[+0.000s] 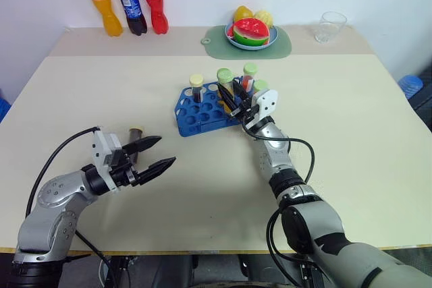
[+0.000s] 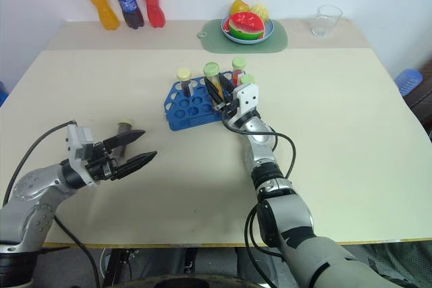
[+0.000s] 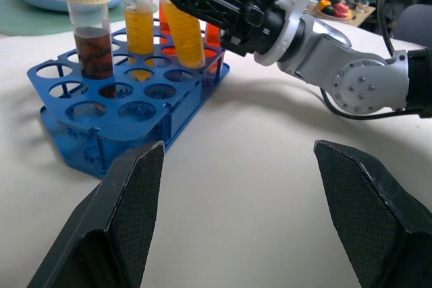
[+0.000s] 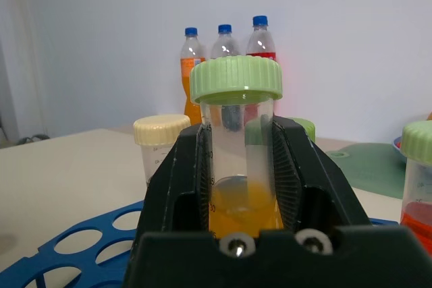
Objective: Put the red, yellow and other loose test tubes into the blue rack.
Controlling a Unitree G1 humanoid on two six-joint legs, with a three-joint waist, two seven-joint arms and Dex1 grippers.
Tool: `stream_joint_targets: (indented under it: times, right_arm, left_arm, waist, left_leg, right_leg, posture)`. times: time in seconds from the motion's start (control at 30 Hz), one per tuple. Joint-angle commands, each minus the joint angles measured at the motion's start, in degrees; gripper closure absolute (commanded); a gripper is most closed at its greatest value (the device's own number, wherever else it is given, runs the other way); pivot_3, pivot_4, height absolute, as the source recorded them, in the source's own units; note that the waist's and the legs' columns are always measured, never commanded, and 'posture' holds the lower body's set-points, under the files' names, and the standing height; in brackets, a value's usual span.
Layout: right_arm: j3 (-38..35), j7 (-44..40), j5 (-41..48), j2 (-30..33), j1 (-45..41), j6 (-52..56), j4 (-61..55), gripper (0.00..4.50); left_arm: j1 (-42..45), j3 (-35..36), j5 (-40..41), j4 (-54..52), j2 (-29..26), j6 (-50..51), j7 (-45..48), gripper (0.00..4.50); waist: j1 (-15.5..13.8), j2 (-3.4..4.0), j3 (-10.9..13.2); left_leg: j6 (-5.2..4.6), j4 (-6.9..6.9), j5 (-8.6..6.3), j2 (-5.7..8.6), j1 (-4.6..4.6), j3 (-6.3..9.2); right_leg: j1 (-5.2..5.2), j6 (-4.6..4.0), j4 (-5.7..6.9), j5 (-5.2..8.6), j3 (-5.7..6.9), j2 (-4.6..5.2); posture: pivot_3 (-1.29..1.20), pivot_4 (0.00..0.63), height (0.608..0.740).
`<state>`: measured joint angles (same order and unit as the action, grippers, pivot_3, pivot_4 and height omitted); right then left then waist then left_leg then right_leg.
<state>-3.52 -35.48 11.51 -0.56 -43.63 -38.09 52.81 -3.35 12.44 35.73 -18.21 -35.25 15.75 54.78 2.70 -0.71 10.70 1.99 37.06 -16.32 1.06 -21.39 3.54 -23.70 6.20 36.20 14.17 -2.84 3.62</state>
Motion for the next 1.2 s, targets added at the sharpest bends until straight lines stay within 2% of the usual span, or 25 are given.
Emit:
stream_joint_targets:
  times: [0.03,0.87,0.9,0.93,1.0,1.07,1.1,1.2]
  right_arm:
    - [0.9,-2.5,0.9,-1.2,2.7,0.3,-3.9,3.55]
    - [4.4,-10.3,4.5,-1.2,10.4,8.5,-18.6,3.55]
    - [4.3,-10.4,4.4,-1.0,10.4,8.4,-18.7,2.63]
    - [4.3,-10.0,3.7,-0.8,10.3,7.7,-18.4,2.3]
    - [4.2,-8.3,1.9,-0.5,10.2,6.1,-17.8,1.23]
    - [4.3,-7.0,0.6,-0.1,10.0,5.0,-17.3,0.35]
    - [4.5,-6.7,0.0,0.2,10.0,4.4,-17.3,0.01]
    - [5.0,-6.9,-0.9,1.5,10.2,3.7,-18.3,0.01]
  left_arm:
    - [0.1,1.0,0.9,-1.4,0.3,-0.9,0.2,0.83]
    - [0.8,0.3,0.4,-0.6,1.1,-1.3,0.9,0.83]
    - [0.9,0.3,0.4,-0.7,1.1,-1.2,0.8,0.83]
    - [1.0,0.2,0.3,-0.8,1.2,-1.1,0.7,0.83]
    - [0.9,0.2,0.2,-0.8,1.2,-1.1,0.7,0.83]
    - [1.1,0.1,0.1,-0.7,1.3,-1.2,0.5,0.83]
    - [1.0,0.1,0.1,-0.8,1.4,-1.2,0.3,0.83]
    - [1.1,0.6,1.0,-1.1,2.1,-0.8,-0.6,0.83]
  waist:
    - [0.0,0.0,0.0]
    - [0.0,0.01,0.0]
    - [0.0,0.01,0.0]
    - [0.0,0.01,0.0]
    - [0.0,0.01,0.0]
    - [-0.1,0.01,0.0]
    - [-0.1,0.01,0.0]
    - [-0.2,0.01,0.0]
  left_leg:
    - [0.0,-0.01,0.0,0.0,-0.01,0.0]
    - [0.0,-0.03,0.0,-0.01,-0.02,0.0]
    - [0.0,-0.03,0.0,-0.01,-0.02,0.0]
    - [0.0,-0.02,0.0,-0.01,-0.02,0.0]
    - [0.0,-0.03,0.0,-0.01,-0.02,0.0]
    - [0.0,-0.03,0.0,0.0,-0.02,0.0]
    - [0.0,-0.02,0.0,0.0,-0.02,0.0]
    - [0.0,-0.02,0.0,0.01,-0.02,-0.01]
  right_leg:
    - [-0.01,0.0,0.0,0.0,0.0,0.0]
    - [-0.03,0.0,-0.01,0.0,0.0,-0.01]
    - [-0.03,0.0,-0.01,0.0,0.0,-0.01]
    - [-0.03,0.0,-0.01,0.0,0.0,-0.01]
    - [-0.03,0.0,-0.01,0.0,0.0,-0.01]
    - [-0.03,0.0,-0.01,0.0,0.0,-0.01]
    - [-0.03,0.0,-0.01,0.0,0.0,-0.01]
    - [-0.03,0.0,-0.01,0.0,0.0,0.01]
  posture:
    - [0.0,0.15,0.74]
    - [0.0,0.15,0.74]
    - [0.0,0.15,0.74]
    - [0.0,0.15,0.74]
    - [0.0,0.15,0.74]
    - [0.0,0.15,0.74]
    - [0.0,0.15,0.74]
    - [0.0,0.15,0.74]
